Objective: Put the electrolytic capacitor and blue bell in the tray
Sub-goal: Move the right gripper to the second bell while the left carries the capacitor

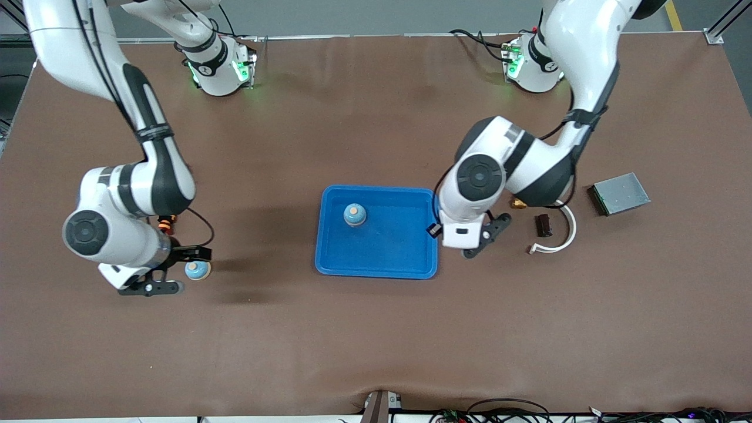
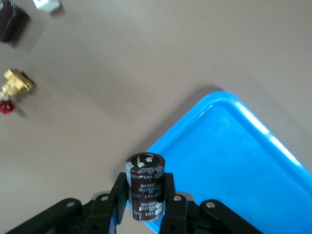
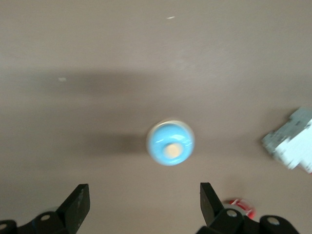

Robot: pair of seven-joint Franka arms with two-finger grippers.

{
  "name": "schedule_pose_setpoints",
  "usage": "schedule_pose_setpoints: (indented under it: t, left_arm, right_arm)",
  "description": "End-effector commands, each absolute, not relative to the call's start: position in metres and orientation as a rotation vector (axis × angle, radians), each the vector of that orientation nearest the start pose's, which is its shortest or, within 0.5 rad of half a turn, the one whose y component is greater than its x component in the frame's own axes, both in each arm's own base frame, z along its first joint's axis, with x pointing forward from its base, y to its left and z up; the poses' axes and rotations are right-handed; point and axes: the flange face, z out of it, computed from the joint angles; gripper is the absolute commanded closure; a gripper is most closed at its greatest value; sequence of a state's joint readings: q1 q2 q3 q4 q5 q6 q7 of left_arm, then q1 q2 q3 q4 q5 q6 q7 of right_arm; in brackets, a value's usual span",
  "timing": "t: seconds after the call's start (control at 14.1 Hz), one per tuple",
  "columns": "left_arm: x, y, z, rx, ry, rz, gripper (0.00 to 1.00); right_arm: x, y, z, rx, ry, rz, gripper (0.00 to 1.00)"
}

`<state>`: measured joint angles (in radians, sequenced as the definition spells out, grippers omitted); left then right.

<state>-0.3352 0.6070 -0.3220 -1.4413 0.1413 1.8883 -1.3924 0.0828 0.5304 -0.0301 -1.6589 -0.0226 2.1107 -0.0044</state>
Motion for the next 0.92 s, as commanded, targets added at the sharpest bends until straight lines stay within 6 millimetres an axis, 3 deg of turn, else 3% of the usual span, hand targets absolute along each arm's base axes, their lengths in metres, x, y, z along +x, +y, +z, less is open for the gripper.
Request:
schedule_pose_setpoints:
  t: [0.0,0.28,0.42,0.57,0.85]
  left_arm:
    - [0.568,-0.412,0.325,-2.83,-1.096,0.132,1.0]
    - [0.542,-0.449,0.299,-2.835,-1.086,0.146,1.0]
    - [0.539,-0.454,0.283,-2.838,-1.075,0.157,1.0]
    - [0.525,-0.466,0.265,-2.847,-1.038,0.17,1.0]
    - [0.498,-0.472,0.235,-2.834,-0.976,0.191,1.0]
  right_arm:
    - [0.658,0.018,0.284,-3.155,-0.225,0.067,0.0]
    - [0.661,0.018,0.271,-3.156,-0.227,-0.025,0.0]
    - [0.657,0.019,0.251,-3.154,-0.232,-0.088,0.0]
    - [0.649,0.018,0.236,-3.153,-0.231,-0.11,0.0]
    - [0.64,0.016,0.211,-3.153,-0.228,-0.091,0.0]
